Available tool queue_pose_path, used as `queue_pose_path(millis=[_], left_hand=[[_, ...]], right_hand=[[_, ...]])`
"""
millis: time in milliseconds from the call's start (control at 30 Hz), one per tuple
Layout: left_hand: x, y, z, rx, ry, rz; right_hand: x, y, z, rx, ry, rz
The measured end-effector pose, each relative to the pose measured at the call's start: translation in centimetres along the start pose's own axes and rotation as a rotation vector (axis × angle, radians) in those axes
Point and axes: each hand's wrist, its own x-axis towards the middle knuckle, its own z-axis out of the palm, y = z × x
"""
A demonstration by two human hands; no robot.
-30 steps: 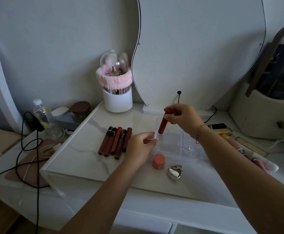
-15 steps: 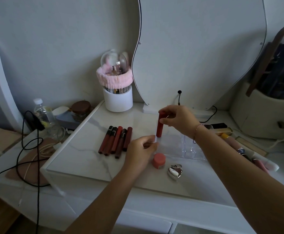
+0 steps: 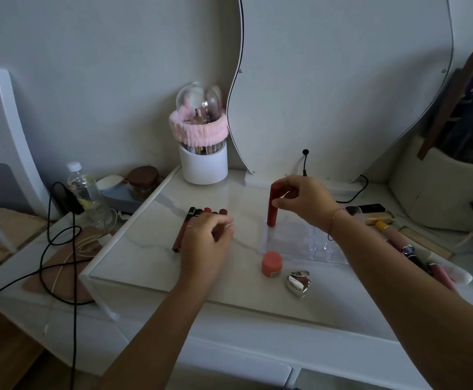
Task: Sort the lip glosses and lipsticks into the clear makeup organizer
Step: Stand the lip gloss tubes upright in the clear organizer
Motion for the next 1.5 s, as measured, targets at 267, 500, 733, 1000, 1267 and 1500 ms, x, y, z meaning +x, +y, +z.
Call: queue_pose_path(millis=[267, 500, 733, 1000, 1267, 1500], left_hand=[[1.0, -1.9, -0.2, 0.395, -0.111, -0.161], [0.9, -2.1, 0.9, 0.471, -0.088, -0.139], [0.8, -1.3, 0.8, 0.236, 0.025, -0.205], [0.3, 2.6, 0.1, -0.375, 0.088, -0.166], [0.5, 3.3, 2.2, -0.457, -0.168, -0.114], [0.1, 1.7, 4.4, -0.445, -0.371, -0.254]], right_hand=[[-1.9, 0.4, 0.3, 0.102, 0.165, 0.054], [-3.7, 0.5, 0.3, 0.213, 0.282, 0.080], [-4.8, -0.3, 0.7, 0.308, 0.316, 0.081], [-4.2, -3.6, 0.4, 0.495, 0.175, 0.086], [-3.9, -4.5, -0.8, 0.696, 0.120, 0.104], [-3.1, -1.9, -2.5, 0.387, 0.254, 0.128]])
